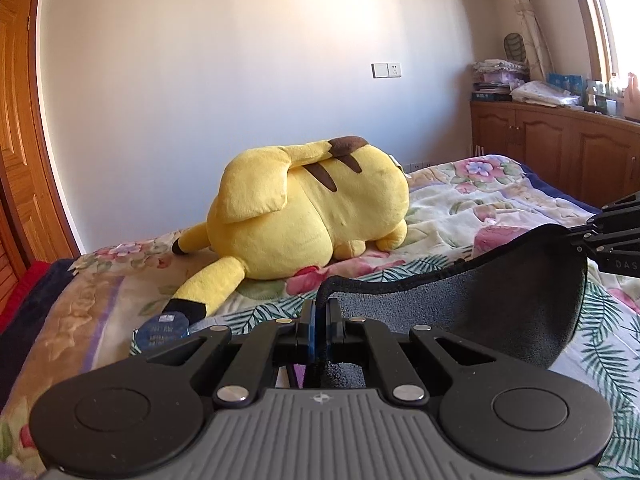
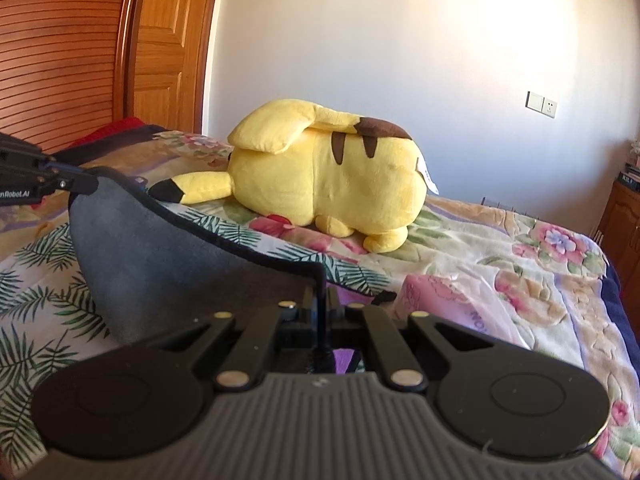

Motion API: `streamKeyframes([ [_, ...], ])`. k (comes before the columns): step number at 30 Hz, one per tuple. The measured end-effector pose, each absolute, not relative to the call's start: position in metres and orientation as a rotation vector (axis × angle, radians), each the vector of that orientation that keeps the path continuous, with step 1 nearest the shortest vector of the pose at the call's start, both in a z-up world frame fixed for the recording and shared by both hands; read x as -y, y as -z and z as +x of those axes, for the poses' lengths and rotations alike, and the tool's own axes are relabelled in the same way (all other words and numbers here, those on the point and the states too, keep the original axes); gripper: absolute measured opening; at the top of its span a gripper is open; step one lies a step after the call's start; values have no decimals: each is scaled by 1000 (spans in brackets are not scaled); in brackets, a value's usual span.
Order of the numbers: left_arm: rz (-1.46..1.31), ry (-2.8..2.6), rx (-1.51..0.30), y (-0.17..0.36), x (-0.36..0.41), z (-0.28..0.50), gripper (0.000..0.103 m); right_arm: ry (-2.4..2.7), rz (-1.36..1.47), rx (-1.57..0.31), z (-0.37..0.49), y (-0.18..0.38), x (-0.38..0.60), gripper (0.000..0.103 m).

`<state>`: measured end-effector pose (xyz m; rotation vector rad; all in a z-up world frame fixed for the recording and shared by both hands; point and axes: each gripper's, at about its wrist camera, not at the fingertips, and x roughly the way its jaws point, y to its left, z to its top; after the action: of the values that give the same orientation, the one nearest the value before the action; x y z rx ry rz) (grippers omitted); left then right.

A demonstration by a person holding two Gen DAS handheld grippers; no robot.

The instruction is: Fold towel

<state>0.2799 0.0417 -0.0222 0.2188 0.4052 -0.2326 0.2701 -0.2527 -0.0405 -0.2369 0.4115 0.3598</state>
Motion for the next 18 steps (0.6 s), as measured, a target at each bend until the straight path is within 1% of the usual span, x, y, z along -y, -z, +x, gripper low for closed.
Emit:
streamKeyframes([
  [18, 227, 215, -380, 23, -41, 315, 0, -332, -257, -361, 306, 41, 251, 4],
])
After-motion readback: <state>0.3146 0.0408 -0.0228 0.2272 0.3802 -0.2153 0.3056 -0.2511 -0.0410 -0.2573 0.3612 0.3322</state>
